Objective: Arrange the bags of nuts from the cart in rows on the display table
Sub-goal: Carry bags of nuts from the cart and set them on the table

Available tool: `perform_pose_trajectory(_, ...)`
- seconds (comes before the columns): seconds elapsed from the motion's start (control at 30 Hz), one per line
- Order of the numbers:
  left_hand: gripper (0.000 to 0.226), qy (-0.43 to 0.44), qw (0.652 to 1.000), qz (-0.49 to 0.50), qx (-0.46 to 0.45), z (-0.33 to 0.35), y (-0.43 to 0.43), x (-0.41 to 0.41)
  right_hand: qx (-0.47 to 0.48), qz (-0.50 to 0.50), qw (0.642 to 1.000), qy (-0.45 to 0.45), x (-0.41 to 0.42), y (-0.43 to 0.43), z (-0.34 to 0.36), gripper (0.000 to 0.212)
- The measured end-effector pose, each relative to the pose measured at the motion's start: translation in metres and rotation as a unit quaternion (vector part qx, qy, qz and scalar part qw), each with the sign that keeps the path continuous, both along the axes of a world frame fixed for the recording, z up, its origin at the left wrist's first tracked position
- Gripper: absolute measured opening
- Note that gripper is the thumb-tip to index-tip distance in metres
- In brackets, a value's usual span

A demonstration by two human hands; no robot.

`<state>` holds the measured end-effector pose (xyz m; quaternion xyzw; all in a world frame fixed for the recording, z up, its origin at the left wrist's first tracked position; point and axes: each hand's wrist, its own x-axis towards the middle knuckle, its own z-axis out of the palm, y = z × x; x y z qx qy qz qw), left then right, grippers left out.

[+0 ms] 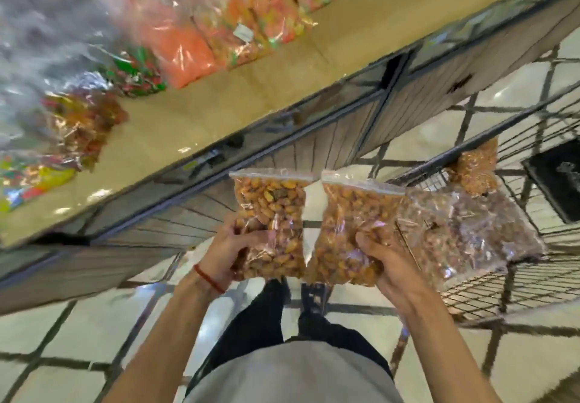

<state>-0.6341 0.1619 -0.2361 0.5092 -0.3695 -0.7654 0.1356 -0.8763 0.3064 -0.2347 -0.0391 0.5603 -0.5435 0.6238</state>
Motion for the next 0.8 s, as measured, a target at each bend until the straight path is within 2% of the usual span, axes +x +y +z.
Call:
perform_pose_trajectory(0.1, 0.085, -0.004, 0.998, 0.07, -0.004, 0.005, 0.019, 0.047, -0.006, 0.041, 0.999, -0.005, 0.026, -0.023, 0.01, 0.041)
perform_pose_trajectory(0.2, 0.103, -0.012, 0.991, 0.132, -0.012, 0.01, 0.029, 0.093, -0.011, 0.116, 0.993, 0.015, 0.059, -0.05, 0.018, 0.029)
perform_pose_trajectory(0.27, 0.115, -0.017, 0.985, 0.169, -0.023, 0.01, 0.031, 0.124, -0.021, 0.157, 0.987, 0.035, 0.088, -0.068, 0.023, 0.031)
perform_pose_trajectory(0.4, 0.117, -0.014, 0.971, 0.238, -0.036, 0.014, 0.03, 0.191, -0.047, 0.241, 0.967, 0.067, 0.155, -0.107, 0.028, 0.038)
perform_pose_trajectory(0.5, 0.11, 0.0, 0.958, 0.285, -0.034, 0.019, 0.024, 0.251, -0.053, 0.273, 0.957, 0.082, 0.213, -0.135, 0.027, 0.06)
perform_pose_trajectory(0.57, 0.095, 0.011, 0.949, 0.312, -0.036, 0.021, 0.013, 0.294, -0.045, 0.287, 0.953, 0.09, 0.255, -0.152, 0.029, 0.075)
perform_pose_trajectory(0.63, 0.084, 0.016, 0.943, 0.33, -0.042, 0.025, 0.001, 0.338, -0.039, 0.294, 0.95, 0.092, 0.3, -0.17, 0.03, 0.07)
perform_pose_trajectory(0.8, 0.073, 0.012, 0.937, 0.343, -0.056, 0.036, -0.034, 0.444, -0.051, 0.322, 0.941, 0.096, 0.412, -0.22, 0.041, 0.053)
